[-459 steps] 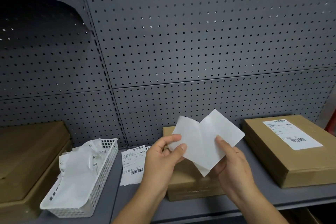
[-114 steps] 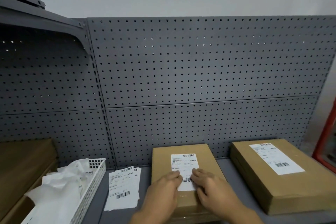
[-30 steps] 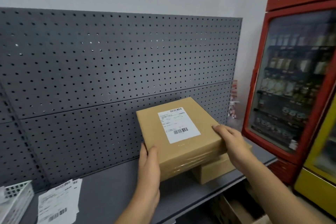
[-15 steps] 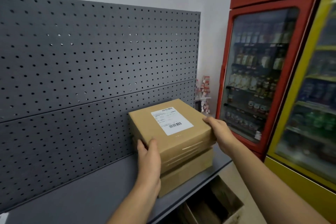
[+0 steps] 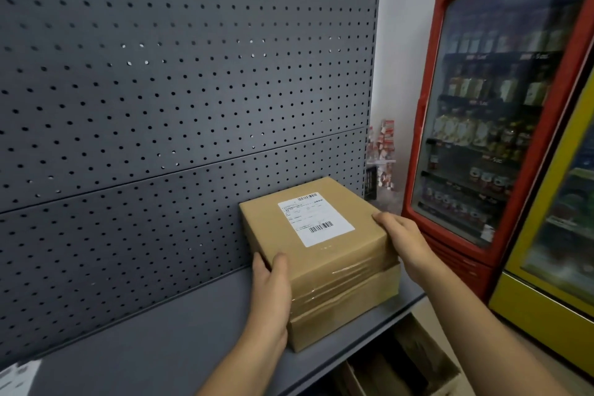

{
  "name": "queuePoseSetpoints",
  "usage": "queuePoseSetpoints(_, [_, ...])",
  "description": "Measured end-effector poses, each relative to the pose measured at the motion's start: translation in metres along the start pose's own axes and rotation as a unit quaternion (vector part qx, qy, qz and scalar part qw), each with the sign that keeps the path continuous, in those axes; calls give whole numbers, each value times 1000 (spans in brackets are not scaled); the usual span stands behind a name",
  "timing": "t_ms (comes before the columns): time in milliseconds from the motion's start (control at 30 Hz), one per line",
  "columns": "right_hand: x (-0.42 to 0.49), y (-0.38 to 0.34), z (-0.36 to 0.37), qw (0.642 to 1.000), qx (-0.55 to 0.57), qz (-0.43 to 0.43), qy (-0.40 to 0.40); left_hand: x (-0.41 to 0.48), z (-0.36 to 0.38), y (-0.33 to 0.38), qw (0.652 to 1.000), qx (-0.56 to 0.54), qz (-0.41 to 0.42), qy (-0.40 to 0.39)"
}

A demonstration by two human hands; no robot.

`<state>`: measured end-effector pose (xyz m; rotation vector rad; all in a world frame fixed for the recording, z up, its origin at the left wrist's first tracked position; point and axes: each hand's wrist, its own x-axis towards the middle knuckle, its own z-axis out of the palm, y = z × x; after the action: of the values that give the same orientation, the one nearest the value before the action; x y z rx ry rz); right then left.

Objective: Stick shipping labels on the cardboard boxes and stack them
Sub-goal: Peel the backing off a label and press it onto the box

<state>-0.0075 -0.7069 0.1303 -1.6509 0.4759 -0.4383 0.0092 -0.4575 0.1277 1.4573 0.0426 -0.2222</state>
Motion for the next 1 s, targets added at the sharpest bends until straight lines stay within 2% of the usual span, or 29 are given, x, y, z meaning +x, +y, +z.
queuePoseSetpoints(200, [-3, 3, -1, 1000, 14, 5, -1, 1, 2, -3, 999, -32, -17, -1])
queuePoseSetpoints(333, [-10, 3, 3, 998, 30, -18, 48, 1, -3, 0, 999, -32, -27, -3])
queuePoseSetpoints(500, [-15, -6, -6, 986, -72, -106, 110, -1, -17, 21, 1000, -5, 9, -6])
queuePoseSetpoints(600, [-24, -16, -9, 970, -135, -148, 138, 3, -34, 25, 994, 70, 82, 16])
queuePoseSetpoints(733, [-44, -35, -9, 945, -234, -210, 93, 0, -65, 31, 946, 252, 205, 7])
queuePoseSetpoints(833, [-62, -48, 2, 915, -309, -258, 34, -11, -88, 39, 879, 395, 265, -12])
queuePoseSetpoints(900, [-74, -54, 13, 899, -339, -277, 1, -17, -104, 40, 833, 470, 290, -24])
queuePoseSetpoints(1000, [-92, -58, 38, 870, -380, -313, -12, -27, -131, 40, 804, 521, 287, -14])
